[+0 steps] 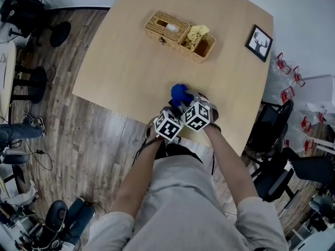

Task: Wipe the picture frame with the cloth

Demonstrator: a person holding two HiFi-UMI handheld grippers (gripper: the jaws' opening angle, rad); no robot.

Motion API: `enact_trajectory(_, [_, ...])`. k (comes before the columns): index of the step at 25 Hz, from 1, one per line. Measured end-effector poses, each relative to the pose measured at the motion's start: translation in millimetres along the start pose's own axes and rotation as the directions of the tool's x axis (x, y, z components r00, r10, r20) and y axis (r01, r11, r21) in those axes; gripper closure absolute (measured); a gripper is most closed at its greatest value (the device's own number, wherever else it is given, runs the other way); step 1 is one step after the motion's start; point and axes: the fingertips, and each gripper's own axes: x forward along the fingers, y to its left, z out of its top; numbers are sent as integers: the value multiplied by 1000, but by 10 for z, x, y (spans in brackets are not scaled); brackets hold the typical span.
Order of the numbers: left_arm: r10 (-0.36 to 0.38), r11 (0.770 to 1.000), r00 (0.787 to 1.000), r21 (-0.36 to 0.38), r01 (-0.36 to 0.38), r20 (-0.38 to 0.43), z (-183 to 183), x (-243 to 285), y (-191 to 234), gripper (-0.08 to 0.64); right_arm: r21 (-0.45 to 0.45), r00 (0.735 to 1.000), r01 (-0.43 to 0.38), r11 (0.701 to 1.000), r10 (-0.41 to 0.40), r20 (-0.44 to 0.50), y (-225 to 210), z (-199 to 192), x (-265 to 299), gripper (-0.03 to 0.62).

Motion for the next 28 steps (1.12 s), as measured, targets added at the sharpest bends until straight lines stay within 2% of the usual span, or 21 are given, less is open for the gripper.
enact_trajectory(19, [-11,1000,1000,-9,11,11,2,-1,12,508,78,999,11,997,-15,51,-74,147,51,497])
enact_trajectory(23, [-14,1000,1000,-10,15,14,2,-3,9,508,105,995,23,994,-33,95,-122,273,48,498])
enact_trajectory(25, [-16,1000,1000,-12,16,18,8,-3,13,508,102,994,0,995,-11,106,-84,357,76,499])
enact_trajectory(28, [-22,1000,999,-17,23,31,33,-7,7,508,74,994,-74,995,68,84,95,367,173,499])
